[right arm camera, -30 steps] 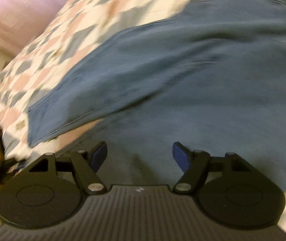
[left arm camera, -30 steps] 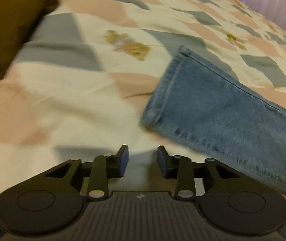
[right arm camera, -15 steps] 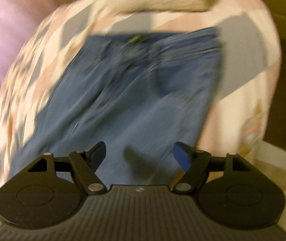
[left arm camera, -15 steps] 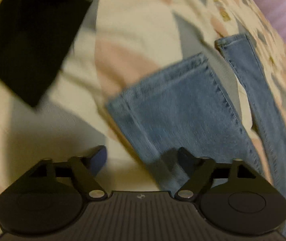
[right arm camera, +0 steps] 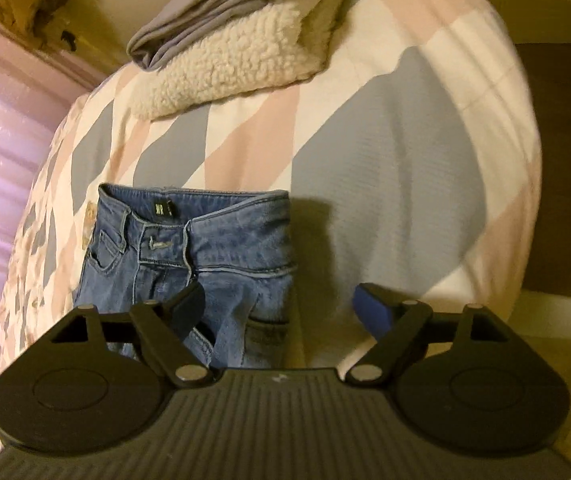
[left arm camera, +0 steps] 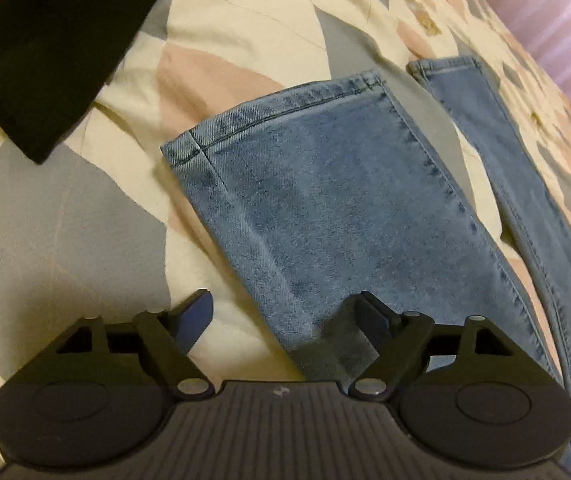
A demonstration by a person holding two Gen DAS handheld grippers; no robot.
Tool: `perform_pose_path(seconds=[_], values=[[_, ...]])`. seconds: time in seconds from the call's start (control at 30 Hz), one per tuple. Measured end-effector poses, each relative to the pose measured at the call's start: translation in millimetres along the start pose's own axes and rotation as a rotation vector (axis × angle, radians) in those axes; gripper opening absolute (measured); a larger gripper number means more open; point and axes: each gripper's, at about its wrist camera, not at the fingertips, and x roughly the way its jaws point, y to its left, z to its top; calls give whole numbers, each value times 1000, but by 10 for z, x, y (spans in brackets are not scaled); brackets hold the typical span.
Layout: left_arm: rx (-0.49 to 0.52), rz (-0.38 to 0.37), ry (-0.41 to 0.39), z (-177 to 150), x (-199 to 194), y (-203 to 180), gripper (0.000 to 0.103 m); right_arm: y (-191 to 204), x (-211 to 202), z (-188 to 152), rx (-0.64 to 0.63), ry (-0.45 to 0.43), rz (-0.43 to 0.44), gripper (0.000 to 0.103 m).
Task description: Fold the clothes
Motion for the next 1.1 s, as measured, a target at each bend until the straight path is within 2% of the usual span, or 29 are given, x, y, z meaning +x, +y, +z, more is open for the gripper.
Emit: perform_pose_path(seconds=[0.1, 0.17, 0.2, 0.23, 0.3, 0.37, 0.4, 0.47, 0.5, 0.53, 0.57, 0.6, 0.67, 0.8, 0.93, 1.03, 1.1], values=[[-40, -44, -13, -38, 28, -10, 86, -35, -28, -4, -3, -4, 27, 81], [-57, -73, -19, -31, 54, -17, 83, -78, -70, -12, 18, -17, 62, 80], [-62, -83, -22, -24, 53, -16, 72, -98, -93, -15, 27, -24, 82, 78], [-64, -90, -27, -17, 45, -13, 67, -115, -109, -16, 35, -30, 101, 76], [-76, -107, -33, 14, 5, 40, 38, -139, -87, -11, 44, -34, 125, 63], [-85, -125, -36, 45, -39, 103, 20, -166, -50, -5, 53, -34, 142, 53], [-82, -134, -35, 55, -59, 133, 15, -187, -7, 7, 55, -26, 134, 52], [-72, -142, -30, 77, -90, 167, 16, -228, 80, 33, 59, -11, 117, 52], [-60, -124, -25, 93, -73, 137, 23, -240, 117, 46, 60, -3, 111, 46], [-49, -94, -17, 111, -39, 90, 26, -223, 136, 64, 60, 3, 112, 35], [-39, -60, -9, 127, -5, 38, 23, -192, 145, 82, 55, 10, 116, 13], [-11, -27, -2, 138, -4, -27, 16, -106, 108, 101, 28, 11, 127, 9], [114, 39, -16, 144, -119, -225, 6, 134, -67, 137, -66, -13, 138, 8], [159, 13, -64, 122, -704, -216, 4, 507, -454, 255, -213, -22, 160, 7], [241, 63, -158, -9, -1415, -161, 4, 545, -727, 386, -264, -2, 137, 6], [288, 125, -193, -88, -1695, 18, 6, 390, -689, 365, -306, 85, 109, 6], [290, 148, -206, -147, -1571, 158, 6, 237, -484, 245, -348, 164, 54, 10]])
